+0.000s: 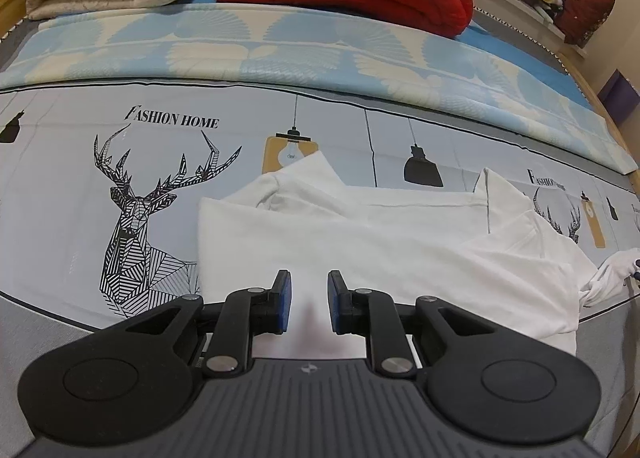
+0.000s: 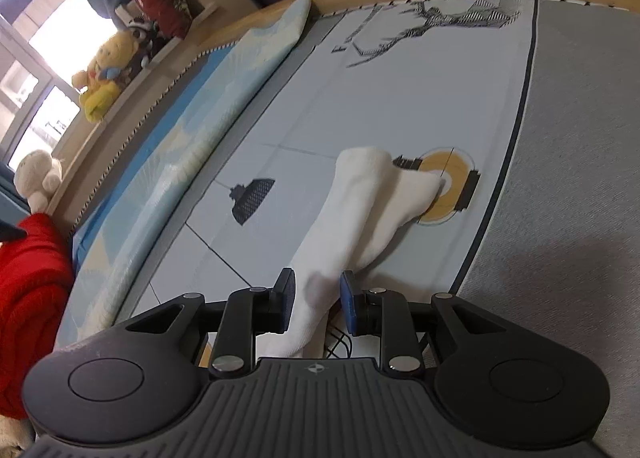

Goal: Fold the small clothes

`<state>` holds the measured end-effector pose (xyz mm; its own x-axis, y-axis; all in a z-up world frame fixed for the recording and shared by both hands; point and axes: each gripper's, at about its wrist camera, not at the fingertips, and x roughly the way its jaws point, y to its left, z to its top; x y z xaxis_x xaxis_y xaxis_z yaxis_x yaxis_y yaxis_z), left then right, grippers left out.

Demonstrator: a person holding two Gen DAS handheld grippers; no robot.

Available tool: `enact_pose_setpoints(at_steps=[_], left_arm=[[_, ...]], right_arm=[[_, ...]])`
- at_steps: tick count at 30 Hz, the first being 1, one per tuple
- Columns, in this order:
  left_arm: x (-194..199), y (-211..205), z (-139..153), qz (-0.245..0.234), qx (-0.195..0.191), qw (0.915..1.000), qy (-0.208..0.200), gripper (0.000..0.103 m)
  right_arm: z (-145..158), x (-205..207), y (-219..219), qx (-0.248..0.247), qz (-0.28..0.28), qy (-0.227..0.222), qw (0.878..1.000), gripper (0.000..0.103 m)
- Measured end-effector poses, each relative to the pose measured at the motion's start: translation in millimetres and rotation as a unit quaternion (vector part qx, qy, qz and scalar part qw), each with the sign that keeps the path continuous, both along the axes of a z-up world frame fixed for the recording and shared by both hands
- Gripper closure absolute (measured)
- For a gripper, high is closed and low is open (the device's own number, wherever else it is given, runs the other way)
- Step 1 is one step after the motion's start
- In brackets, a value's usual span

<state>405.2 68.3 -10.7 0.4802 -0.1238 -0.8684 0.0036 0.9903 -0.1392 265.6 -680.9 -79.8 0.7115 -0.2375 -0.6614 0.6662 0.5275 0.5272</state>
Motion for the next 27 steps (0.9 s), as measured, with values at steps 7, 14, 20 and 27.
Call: enact_pose_setpoints(at_steps=[7, 14, 20, 27], left_arm=[[-1.2, 0.6, 0.3, -0.001, 0.0, 1.0, 0.0, 0.083], [-4.2, 8.3, 6.3, 0.008, -0.006, 0.9999, -0.005, 0.083], [-7.9, 22.3, 15.0, 0.018, -0.016, 0.9996, -0.014, 0.083], [-11.0, 48.5, 28.1, 0.051, -0.039, 0.9976, -0.027, 0.083]], right_arm=[[1.6, 1.7, 2.2, -0.003, 0.009, -0.015, 1.0, 0.101], [38.9, -2.7, 14.9, -0.043, 0.003, -0.092, 0.995, 0.102], [101.7, 6.9, 71.8, -0.134, 0.099, -0.175, 0.97, 0.102], [186.1, 15.3, 255.5, -0.206, 0.39, -0.288, 0.85, 0.102]])
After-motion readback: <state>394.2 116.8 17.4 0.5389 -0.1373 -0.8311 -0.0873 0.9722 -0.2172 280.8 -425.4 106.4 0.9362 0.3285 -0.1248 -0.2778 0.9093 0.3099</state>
